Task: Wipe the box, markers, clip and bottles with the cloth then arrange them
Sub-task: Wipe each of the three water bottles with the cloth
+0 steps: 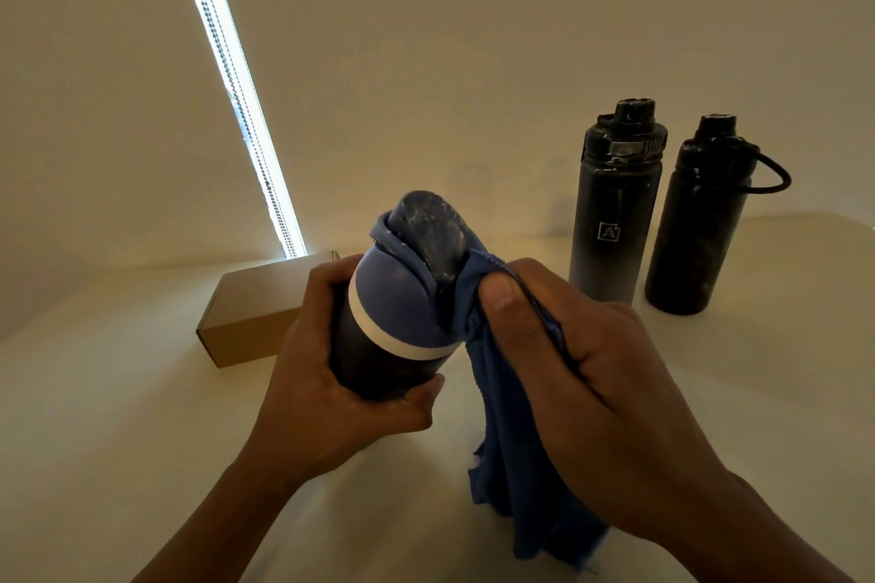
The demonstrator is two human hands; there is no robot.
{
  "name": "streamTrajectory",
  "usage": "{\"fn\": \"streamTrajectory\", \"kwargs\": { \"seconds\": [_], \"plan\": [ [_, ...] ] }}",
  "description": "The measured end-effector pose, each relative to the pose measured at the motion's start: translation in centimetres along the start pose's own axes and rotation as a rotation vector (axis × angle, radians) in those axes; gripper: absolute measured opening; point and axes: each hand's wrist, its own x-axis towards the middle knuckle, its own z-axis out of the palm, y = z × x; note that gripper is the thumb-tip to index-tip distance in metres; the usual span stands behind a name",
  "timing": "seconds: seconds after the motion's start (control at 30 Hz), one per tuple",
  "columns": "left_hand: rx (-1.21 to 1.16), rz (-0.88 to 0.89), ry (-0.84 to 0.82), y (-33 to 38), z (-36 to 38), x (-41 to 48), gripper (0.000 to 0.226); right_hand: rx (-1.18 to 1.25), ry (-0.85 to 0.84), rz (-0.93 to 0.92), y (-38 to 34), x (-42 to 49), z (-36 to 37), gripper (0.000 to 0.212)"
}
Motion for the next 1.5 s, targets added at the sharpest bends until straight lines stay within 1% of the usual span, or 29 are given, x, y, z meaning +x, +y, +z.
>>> {"fn": "streamTrajectory", "kwargs": {
  "seconds": [0.03,0.1,0.2,0.23,0.3,0.33,0.4,0.5,0.7,0.8,0.87,0.97,1.03,1.07,1.13,1.17,1.23,1.33,1.43,1.5],
  "plan": [
    [-0.004,-0.002,0.000,0.0,0.0,0.0,0.090,0.052,-0.019,0.037,-0.2,0.0,0.0,0.031],
    [-0.017,-0.010,0.006,-0.2,0.0,0.0,0.089,0.201,-0.039,0.112,-0.9,0.1,-0.3,0.032],
    [-0.027,-0.018,0.025,-0.2,0.0,-0.1,0.089,0.430,-0.104,0.236,-1.7,0.3,-0.9,0.042],
    [-0.028,-0.020,0.026,-0.2,-0.1,-0.1,0.089,0.506,-0.105,0.280,-1.9,0.5,-1.2,0.038],
    [-0.039,-0.031,0.028,-0.1,-0.1,-0.1,0.090,0.632,-0.050,0.323,-1.9,1.0,-1.9,0.025],
    [-0.044,-0.032,0.030,0.0,-0.1,0.0,0.090,0.645,-0.012,0.320,-1.9,1.1,-2.3,0.024],
    [-0.041,-0.026,0.030,0.1,0.0,0.0,0.090,0.590,0.022,0.311,-1.5,1.2,-2.6,0.027],
    [-0.037,-0.014,0.020,0.1,0.0,0.0,0.090,0.486,-0.053,0.278,-1.3,1.0,-2.3,0.035],
    [-0.053,-0.019,0.022,-0.1,-0.1,0.1,0.090,0.533,-0.177,0.278,-1.6,0.7,-1.5,0.040],
    [-0.051,-0.016,0.007,-0.3,-0.1,0.0,0.089,0.402,-0.202,0.227,-1.6,0.8,-2.0,0.036],
    [-0.050,-0.020,0.000,-0.4,-0.1,0.0,0.090,0.330,-0.176,0.180,-1.4,1.0,-2.6,0.037],
    [-0.049,-0.067,0.021,-0.4,-0.2,-0.1,0.090,0.263,-0.026,0.055,-0.9,1.0,-3.1,0.036],
    [-0.044,-0.102,0.027,-0.4,-0.2,-0.1,0.090,0.153,0.063,-0.057,-0.6,0.9,-2.9,0.039],
    [-0.039,-0.116,0.024,-0.3,-0.3,-0.1,0.090,0.074,0.072,-0.131,-0.5,0.8,-2.7,0.036],
    [-0.042,-0.126,0.006,-0.2,-0.4,0.0,0.091,-0.142,0.038,-0.279,-0.3,0.7,-2.0,0.020],
    [-0.042,-0.115,-0.006,-0.2,-0.5,0.1,0.093,-0.255,0.004,-0.318,-0.1,0.7,-1.7,0.014],
    [-0.016,-0.069,-0.021,-0.4,-0.6,0.3,0.094,-0.425,-0.053,-0.352,0.8,0.9,-1.2,0.022],
    [-0.006,-0.050,-0.029,-0.7,-0.7,0.3,0.089,-0.601,-0.090,-0.393,1.7,1.0,-0.8,0.032],
    [0.027,-0.030,-0.046,-1.0,-0.9,0.4,0.083,-0.776,-0.050,-0.487,2.6,0.8,-0.8,0.031],
    [0.033,-0.031,-0.055,-1.2,-1.1,0.5,0.081,-0.805,-0.016,-0.530,3.0,1.2,-0.8,0.033]
  ]
}}
